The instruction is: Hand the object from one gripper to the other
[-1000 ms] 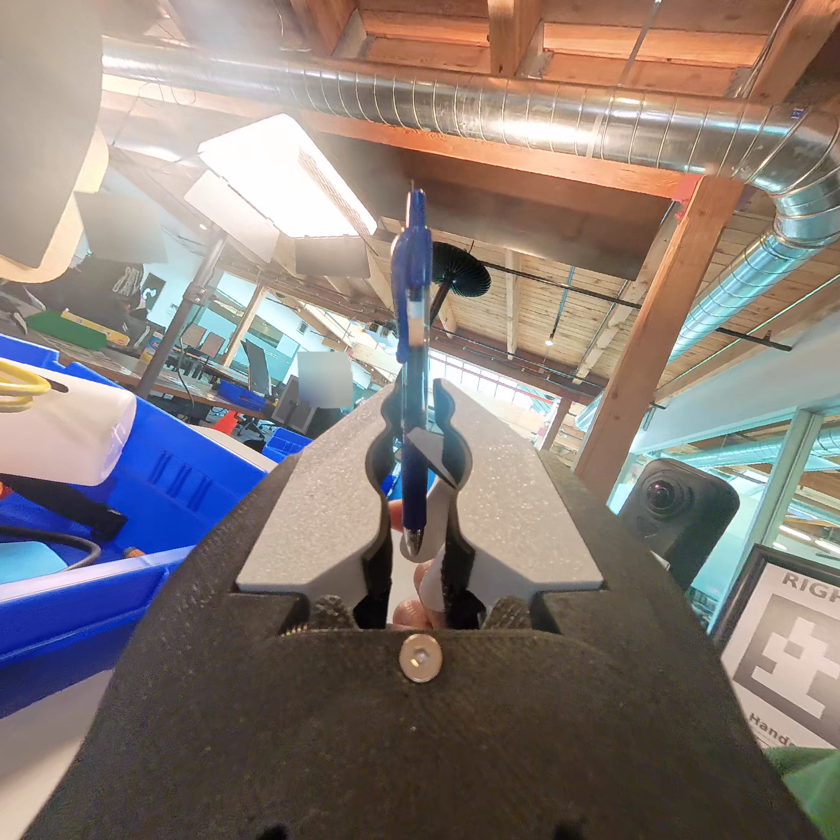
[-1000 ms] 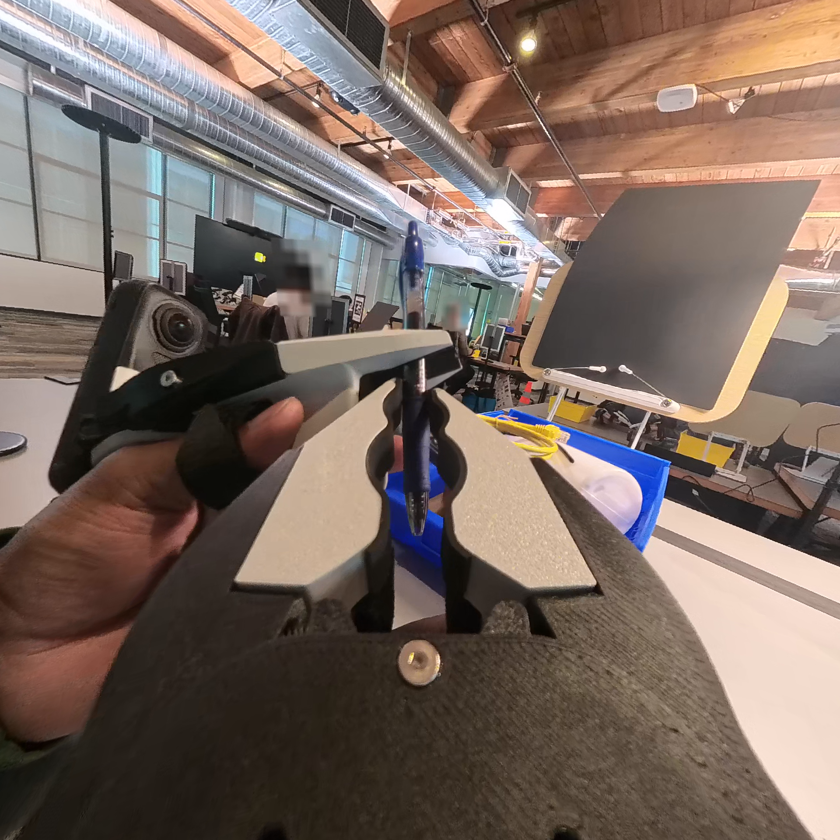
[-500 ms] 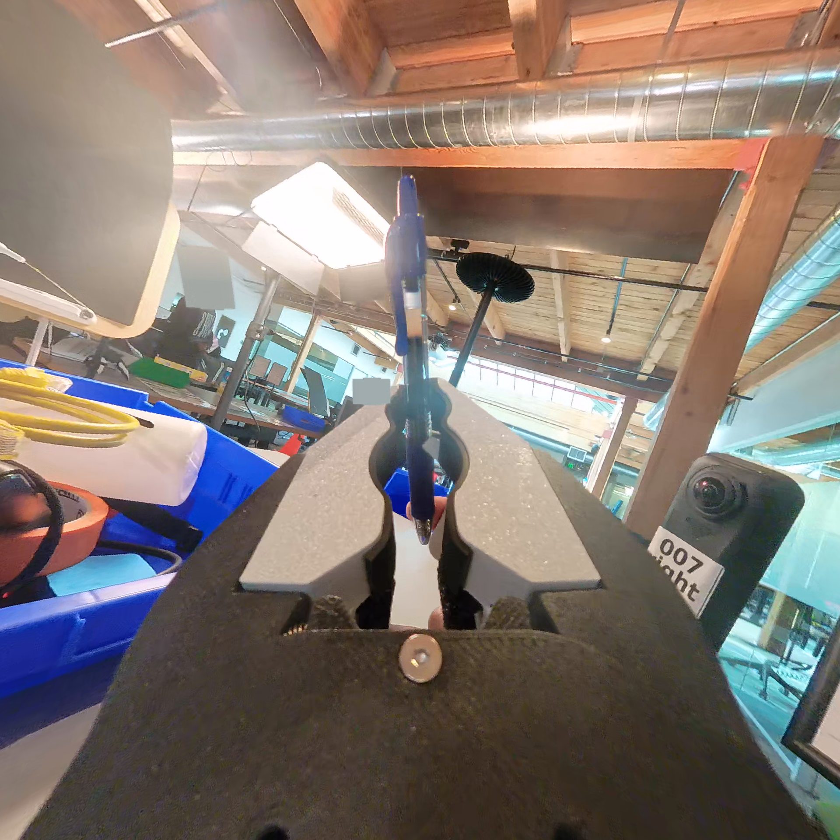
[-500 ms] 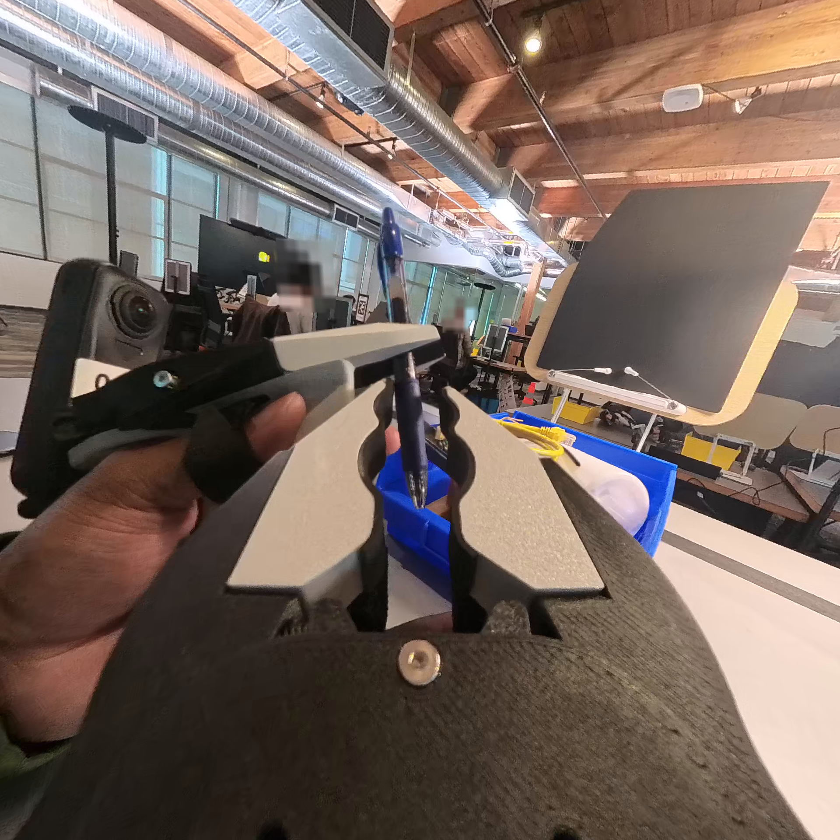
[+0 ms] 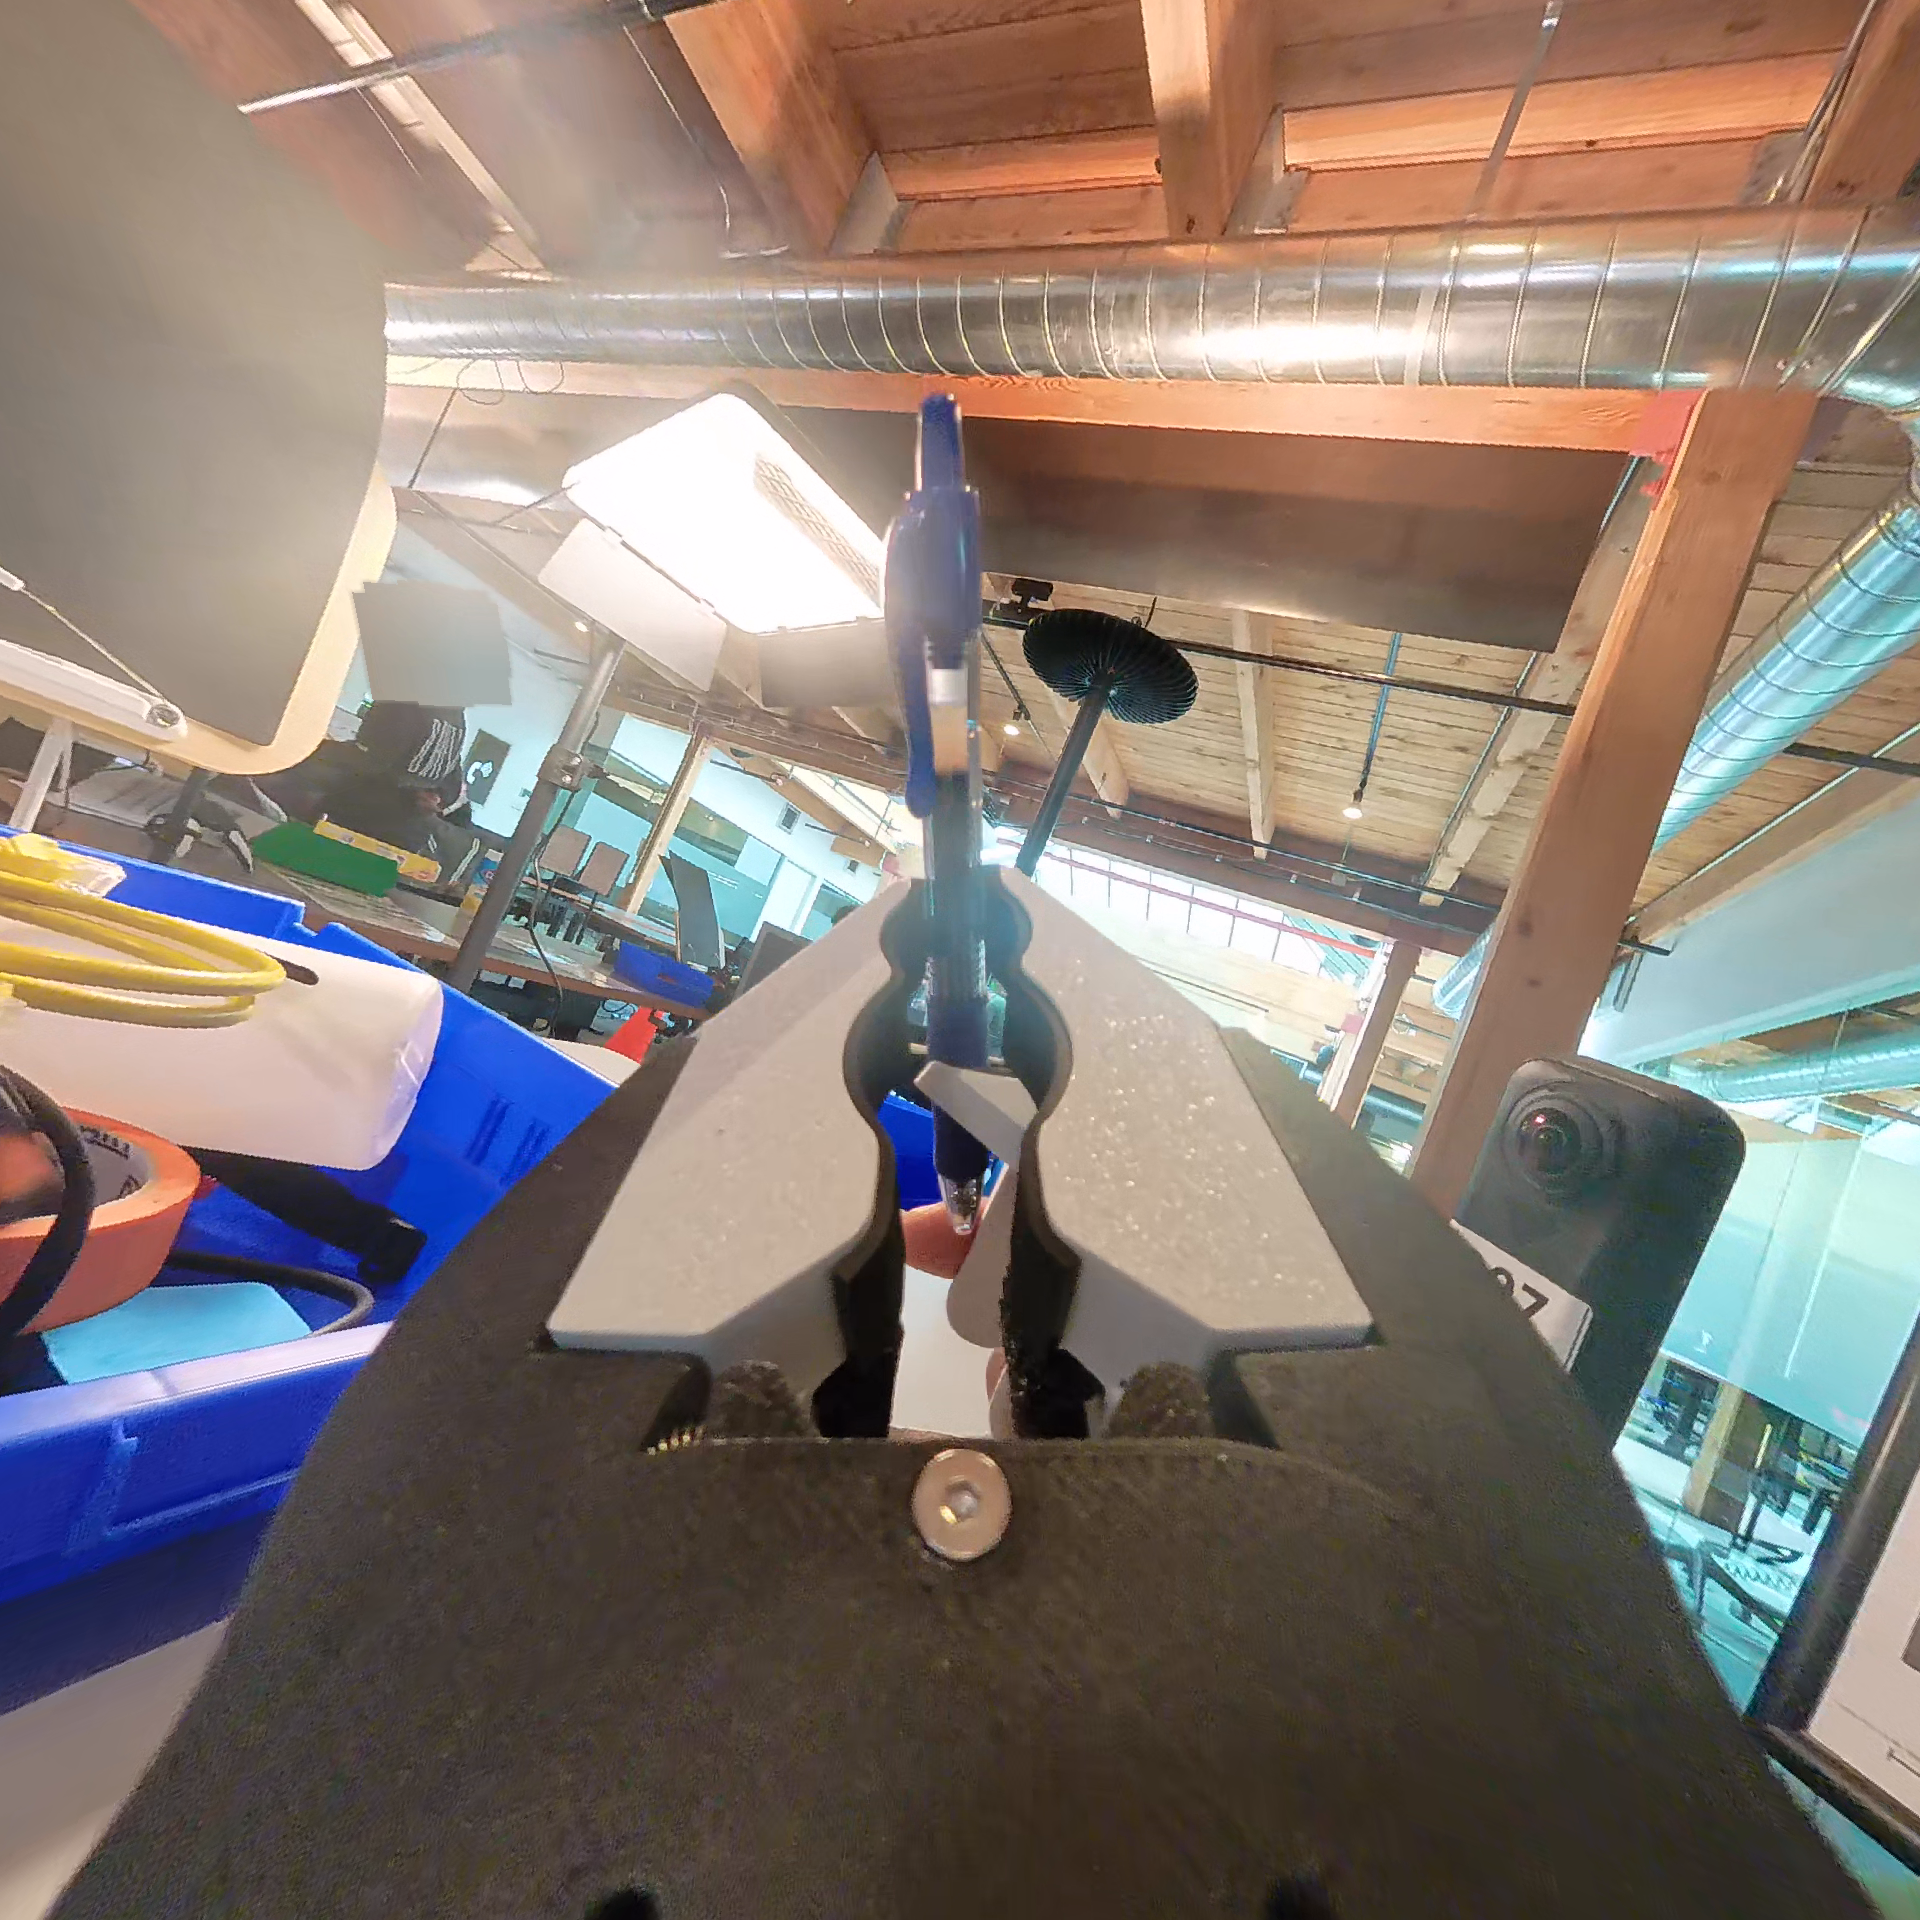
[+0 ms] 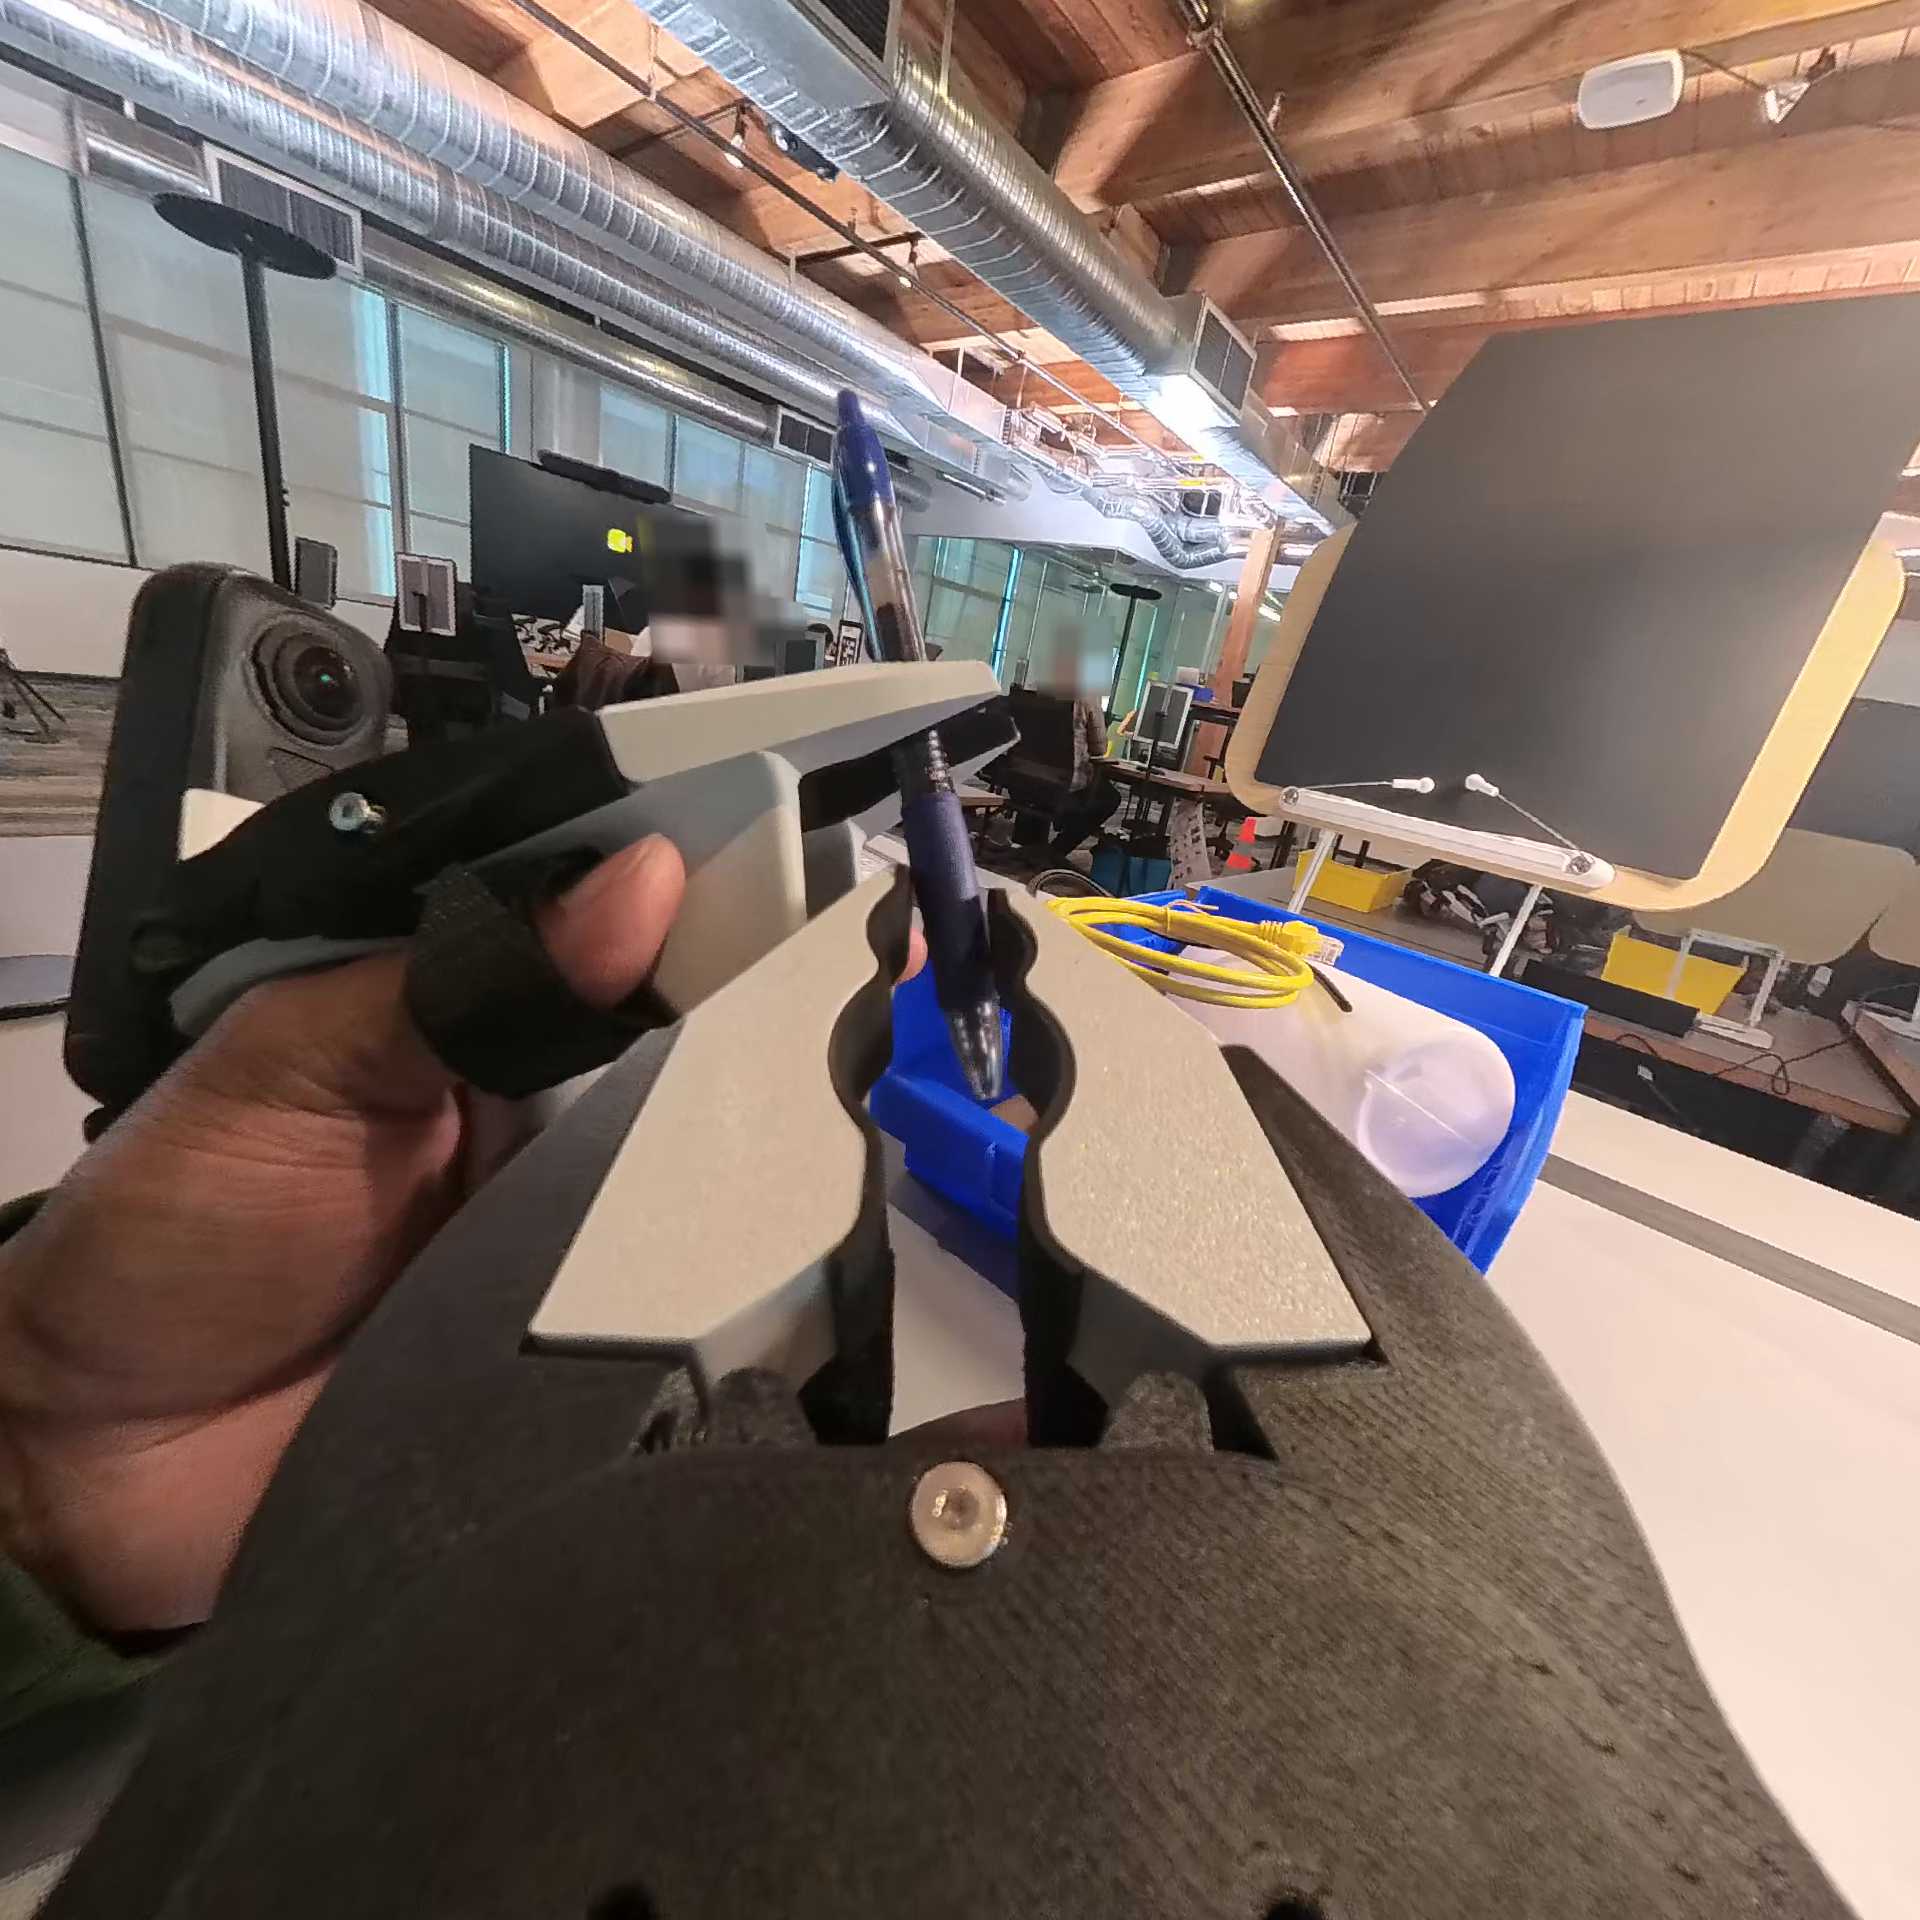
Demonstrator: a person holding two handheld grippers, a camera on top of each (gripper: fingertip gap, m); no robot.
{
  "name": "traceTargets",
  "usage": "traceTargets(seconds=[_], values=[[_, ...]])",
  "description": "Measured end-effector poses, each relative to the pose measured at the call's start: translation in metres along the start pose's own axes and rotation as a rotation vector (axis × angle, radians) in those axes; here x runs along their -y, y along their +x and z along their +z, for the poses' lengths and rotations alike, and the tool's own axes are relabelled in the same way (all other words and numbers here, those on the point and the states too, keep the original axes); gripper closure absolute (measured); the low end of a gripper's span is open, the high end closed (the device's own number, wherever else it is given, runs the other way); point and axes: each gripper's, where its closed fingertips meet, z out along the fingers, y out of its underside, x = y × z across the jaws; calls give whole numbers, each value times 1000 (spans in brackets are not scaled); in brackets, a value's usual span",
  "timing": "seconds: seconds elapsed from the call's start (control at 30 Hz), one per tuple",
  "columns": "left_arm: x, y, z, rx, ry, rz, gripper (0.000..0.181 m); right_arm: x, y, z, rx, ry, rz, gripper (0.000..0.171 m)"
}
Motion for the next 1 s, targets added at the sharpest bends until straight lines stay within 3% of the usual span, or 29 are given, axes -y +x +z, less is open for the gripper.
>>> traceTargets(seconds=[0.4, 0.8, 1.0], values=[[-22, 4, 9, 0, -112, 29, 165, 10, 10, -5, -59, 52, -14, 160], [-16, 1, 4, 20, -97, 79, 169, 9, 4, -1, -59, 38, -44, 158], [-4, -13, -3, 44, -40, -5, 169, 4, -3, 6, -37, -9, -38, 154]])
